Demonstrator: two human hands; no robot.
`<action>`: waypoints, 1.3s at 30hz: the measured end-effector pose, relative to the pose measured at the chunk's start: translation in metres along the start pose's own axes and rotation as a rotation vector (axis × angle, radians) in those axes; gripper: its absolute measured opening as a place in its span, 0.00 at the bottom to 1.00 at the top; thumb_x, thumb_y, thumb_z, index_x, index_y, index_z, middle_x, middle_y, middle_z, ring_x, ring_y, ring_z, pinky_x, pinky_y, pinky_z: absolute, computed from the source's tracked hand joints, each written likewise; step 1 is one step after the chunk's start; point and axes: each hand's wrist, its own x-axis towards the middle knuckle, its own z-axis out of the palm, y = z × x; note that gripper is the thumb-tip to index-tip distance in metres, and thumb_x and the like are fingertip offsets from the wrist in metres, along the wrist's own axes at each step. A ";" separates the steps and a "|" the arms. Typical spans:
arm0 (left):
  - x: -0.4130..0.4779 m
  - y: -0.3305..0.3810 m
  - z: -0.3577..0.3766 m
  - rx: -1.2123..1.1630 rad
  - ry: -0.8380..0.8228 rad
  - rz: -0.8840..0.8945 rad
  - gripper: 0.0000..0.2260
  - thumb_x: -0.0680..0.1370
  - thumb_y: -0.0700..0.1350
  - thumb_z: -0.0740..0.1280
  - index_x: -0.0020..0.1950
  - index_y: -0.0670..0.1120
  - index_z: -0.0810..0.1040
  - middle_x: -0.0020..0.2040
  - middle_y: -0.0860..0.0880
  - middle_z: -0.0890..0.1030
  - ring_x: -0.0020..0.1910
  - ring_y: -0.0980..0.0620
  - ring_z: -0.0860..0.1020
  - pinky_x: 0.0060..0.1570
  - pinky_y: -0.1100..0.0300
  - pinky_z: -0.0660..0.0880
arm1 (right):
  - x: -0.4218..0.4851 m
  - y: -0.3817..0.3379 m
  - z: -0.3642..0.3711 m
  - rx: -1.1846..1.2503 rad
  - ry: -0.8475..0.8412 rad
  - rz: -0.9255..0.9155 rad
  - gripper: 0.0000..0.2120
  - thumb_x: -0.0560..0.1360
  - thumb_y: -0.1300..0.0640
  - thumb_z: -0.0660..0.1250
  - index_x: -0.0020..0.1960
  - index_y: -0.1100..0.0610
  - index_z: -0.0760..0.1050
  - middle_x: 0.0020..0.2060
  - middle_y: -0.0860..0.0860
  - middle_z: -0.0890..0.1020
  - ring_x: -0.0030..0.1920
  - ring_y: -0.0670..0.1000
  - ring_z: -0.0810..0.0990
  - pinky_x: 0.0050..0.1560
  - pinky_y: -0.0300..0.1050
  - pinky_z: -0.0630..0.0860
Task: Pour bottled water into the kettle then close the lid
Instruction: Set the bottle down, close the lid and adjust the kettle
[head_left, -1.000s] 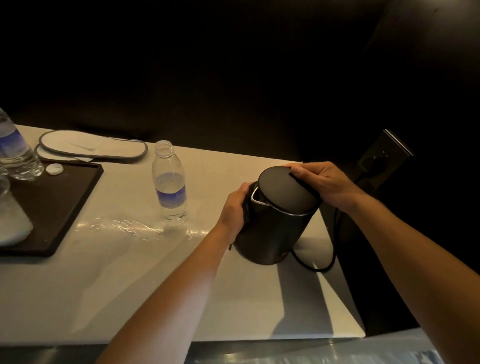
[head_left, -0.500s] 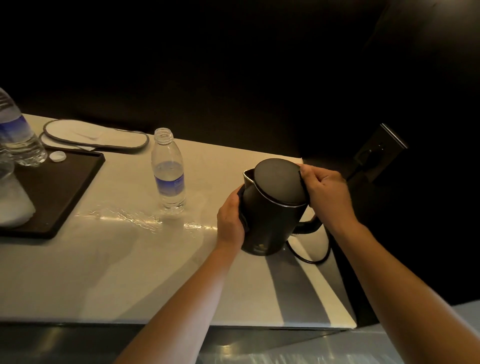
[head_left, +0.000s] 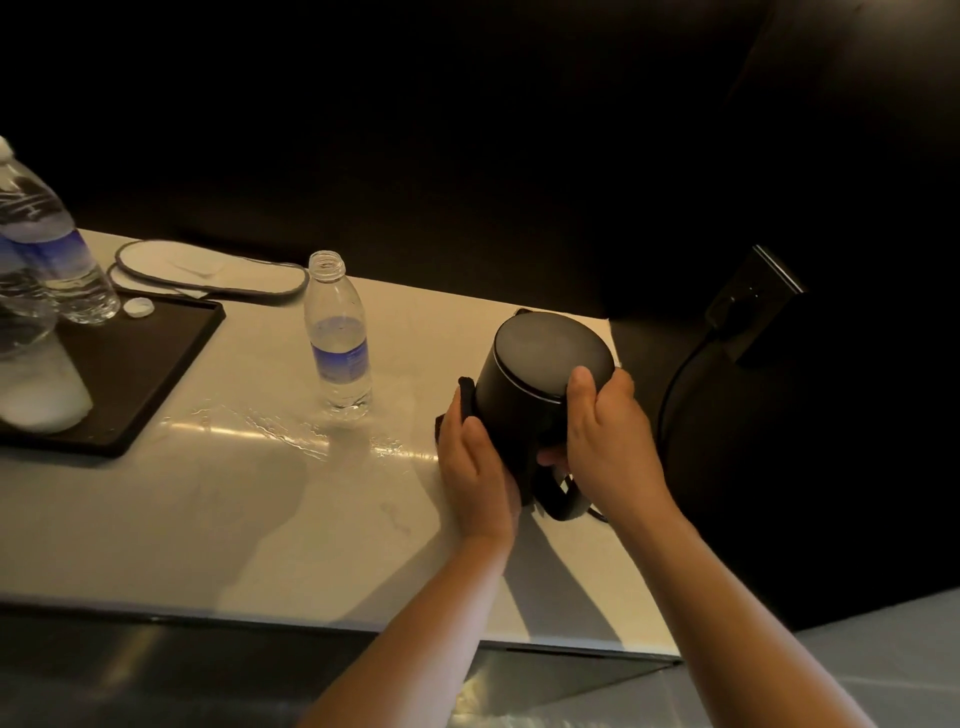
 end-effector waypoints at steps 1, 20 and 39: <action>-0.006 0.000 0.002 0.003 0.031 0.005 0.19 0.85 0.55 0.54 0.75 0.57 0.70 0.73 0.49 0.75 0.72 0.51 0.74 0.70 0.46 0.73 | -0.001 0.000 0.001 0.012 -0.002 0.002 0.21 0.86 0.43 0.51 0.63 0.60 0.65 0.47 0.61 0.84 0.37 0.57 0.86 0.33 0.51 0.81; -0.007 0.107 -0.211 0.620 -0.088 0.012 0.10 0.85 0.54 0.57 0.60 0.64 0.76 0.54 0.59 0.83 0.58 0.59 0.80 0.57 0.59 0.78 | 0.001 0.009 0.001 0.142 0.004 0.023 0.21 0.84 0.42 0.55 0.69 0.55 0.67 0.52 0.52 0.78 0.40 0.52 0.82 0.40 0.63 0.85; 0.072 0.074 -0.300 1.608 -0.465 0.248 0.28 0.80 0.66 0.39 0.81 0.65 0.46 0.84 0.61 0.50 0.83 0.53 0.43 0.78 0.43 0.39 | -0.010 0.005 -0.001 -0.013 0.270 0.070 0.24 0.82 0.39 0.48 0.39 0.51 0.72 0.34 0.61 0.79 0.34 0.65 0.81 0.36 0.66 0.81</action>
